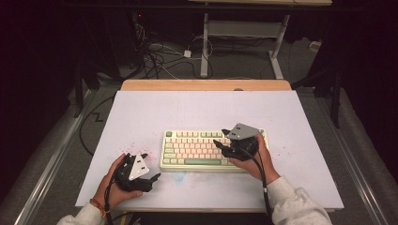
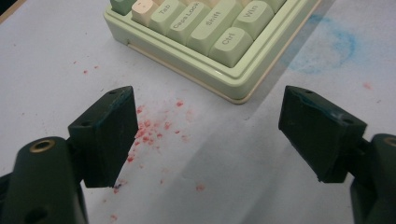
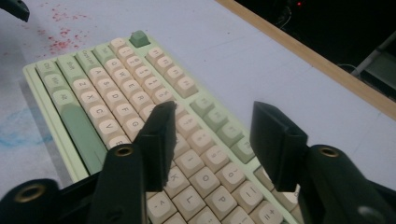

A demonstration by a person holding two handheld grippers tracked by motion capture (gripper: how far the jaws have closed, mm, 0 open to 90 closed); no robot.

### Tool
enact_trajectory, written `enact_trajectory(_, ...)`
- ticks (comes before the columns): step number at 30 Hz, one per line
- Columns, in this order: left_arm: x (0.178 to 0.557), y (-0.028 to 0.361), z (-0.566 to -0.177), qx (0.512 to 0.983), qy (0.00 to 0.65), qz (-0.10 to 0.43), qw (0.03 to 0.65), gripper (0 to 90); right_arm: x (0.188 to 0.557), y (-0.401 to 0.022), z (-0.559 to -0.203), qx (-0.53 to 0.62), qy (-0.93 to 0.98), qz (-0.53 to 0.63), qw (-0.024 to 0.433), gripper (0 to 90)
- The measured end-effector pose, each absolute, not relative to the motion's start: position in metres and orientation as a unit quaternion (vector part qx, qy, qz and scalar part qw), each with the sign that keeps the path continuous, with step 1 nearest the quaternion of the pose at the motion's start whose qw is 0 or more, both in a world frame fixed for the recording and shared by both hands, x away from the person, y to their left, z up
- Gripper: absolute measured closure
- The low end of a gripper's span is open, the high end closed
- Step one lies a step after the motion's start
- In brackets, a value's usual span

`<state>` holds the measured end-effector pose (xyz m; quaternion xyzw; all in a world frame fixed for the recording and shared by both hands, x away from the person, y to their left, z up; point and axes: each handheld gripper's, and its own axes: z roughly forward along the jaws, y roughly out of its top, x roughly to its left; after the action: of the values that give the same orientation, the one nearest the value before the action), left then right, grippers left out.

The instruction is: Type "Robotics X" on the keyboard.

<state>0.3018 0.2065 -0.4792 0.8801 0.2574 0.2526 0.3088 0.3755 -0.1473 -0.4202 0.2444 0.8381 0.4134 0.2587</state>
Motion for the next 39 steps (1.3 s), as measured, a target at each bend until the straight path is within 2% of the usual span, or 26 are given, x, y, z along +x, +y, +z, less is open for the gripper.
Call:
enact_trajectory(5,0.302,0.207,-0.479,0.879,0.258,0.253,0.31,18.8,0.37,-0.158,-0.417,0.249,0.826,0.424,0.276,35.2)
enact_trajectory(8,0.301,0.207,-0.478,0.879,0.257,0.254,0.31,18.8,0.365,-0.166,-0.415,0.256,0.816,0.427,0.292,31.6)
enact_trajectory(16,0.299,0.206,-0.476,0.877,0.258,0.256,0.315,19.6,0.348,-0.19,-0.415,0.262,0.8,0.443,0.309,27.6)
enact_trajectory(28,0.296,0.209,-0.465,0.86,0.269,0.256,0.35,23.4,0.32,-0.225,-0.423,0.282,0.782,0.441,0.339,27.2)
enact_trajectory(32,0.296,0.209,-0.462,0.86,0.269,0.251,0.354,31.8,0.31,-0.233,-0.429,0.288,0.781,0.44,0.337,27.1)
enact_trajectory(39,0.295,0.207,-0.456,0.872,0.254,0.233,0.347,65.0,0.295,-0.245,-0.438,0.291,0.782,0.43,0.345,27.1)
